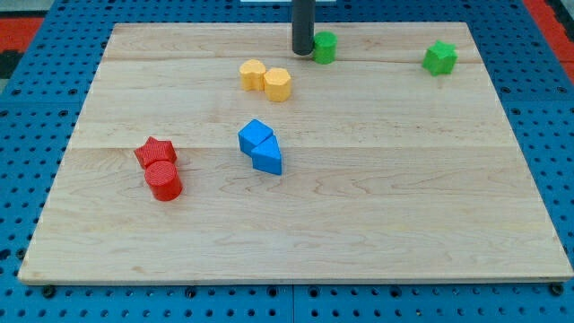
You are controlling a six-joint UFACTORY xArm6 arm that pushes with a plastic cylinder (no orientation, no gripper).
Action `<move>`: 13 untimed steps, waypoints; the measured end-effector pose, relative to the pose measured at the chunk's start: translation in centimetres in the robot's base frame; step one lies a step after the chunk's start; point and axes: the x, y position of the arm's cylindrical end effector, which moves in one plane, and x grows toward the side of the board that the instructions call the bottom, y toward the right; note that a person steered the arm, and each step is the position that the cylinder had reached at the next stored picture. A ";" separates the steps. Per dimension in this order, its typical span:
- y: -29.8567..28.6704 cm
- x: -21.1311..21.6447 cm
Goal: Push the green circle to the left of the green star
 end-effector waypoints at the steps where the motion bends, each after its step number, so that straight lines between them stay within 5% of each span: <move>1: -1.6 -2.6; 3: 9.8 -1.6; 6: -4.3 -4.4; 9: 4.9 2.1; 10: 9.4 2.1; 13: 8.2 -2.4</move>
